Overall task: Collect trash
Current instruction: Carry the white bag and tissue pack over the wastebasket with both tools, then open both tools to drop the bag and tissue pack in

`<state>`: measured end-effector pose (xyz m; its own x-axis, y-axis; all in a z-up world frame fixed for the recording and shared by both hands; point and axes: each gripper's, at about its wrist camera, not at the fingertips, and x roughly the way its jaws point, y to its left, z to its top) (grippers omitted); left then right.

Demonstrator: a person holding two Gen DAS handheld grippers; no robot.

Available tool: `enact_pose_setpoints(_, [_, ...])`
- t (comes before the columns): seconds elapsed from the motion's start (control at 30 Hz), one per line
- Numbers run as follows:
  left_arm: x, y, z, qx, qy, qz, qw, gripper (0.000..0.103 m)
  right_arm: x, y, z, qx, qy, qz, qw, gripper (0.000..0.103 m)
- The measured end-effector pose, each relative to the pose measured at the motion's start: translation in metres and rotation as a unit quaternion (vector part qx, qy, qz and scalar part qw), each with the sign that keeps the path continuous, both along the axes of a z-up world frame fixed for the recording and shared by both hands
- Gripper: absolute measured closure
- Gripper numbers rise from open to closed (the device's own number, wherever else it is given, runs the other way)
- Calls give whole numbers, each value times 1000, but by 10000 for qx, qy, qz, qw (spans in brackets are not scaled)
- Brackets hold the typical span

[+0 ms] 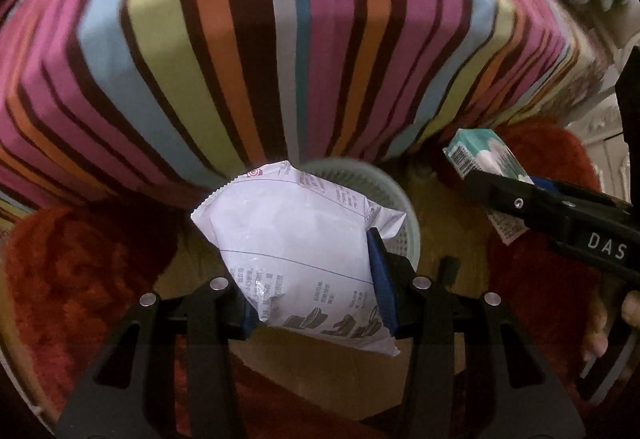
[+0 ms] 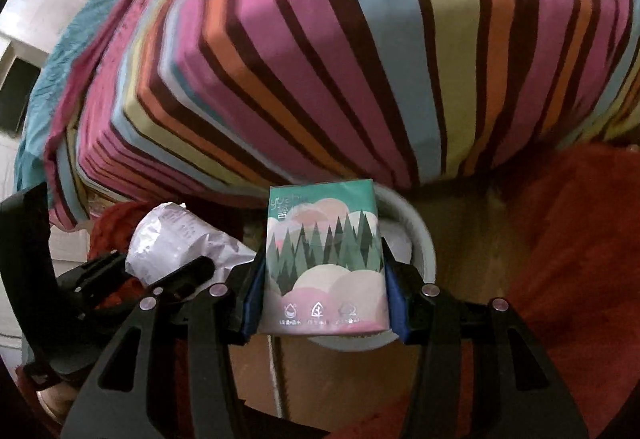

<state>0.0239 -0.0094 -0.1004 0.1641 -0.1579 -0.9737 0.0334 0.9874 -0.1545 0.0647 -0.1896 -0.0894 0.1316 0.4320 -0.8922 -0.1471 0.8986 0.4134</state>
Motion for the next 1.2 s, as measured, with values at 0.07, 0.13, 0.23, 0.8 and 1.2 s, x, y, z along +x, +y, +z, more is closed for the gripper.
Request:
enact_pose_setpoints(0.07, [4,0,-15,43,255,27,9997,57,2,0,-11,-33,219,-23,9998,55])
enact_pose_setpoints(0.13, [8,-1,-31,68,480,43,9988,57,6,2,-23,-76,441,-22,9990,55])
enact_pose_setpoints(0.23, [14,-3,-51,10,830,90,9965,57,8,5,-44,-129,807,-34,9967,55])
enact_pose_setpoints(0.8, [31,2,-127,-91,2021,545,9778,57,19,23,-133,-522,2308,-196,9714,55])
enact_pose_setpoints(1.2, [30,4,-139,-92,2328,683,9701,21,18,24,-155,-593,2615,-324,9628,8])
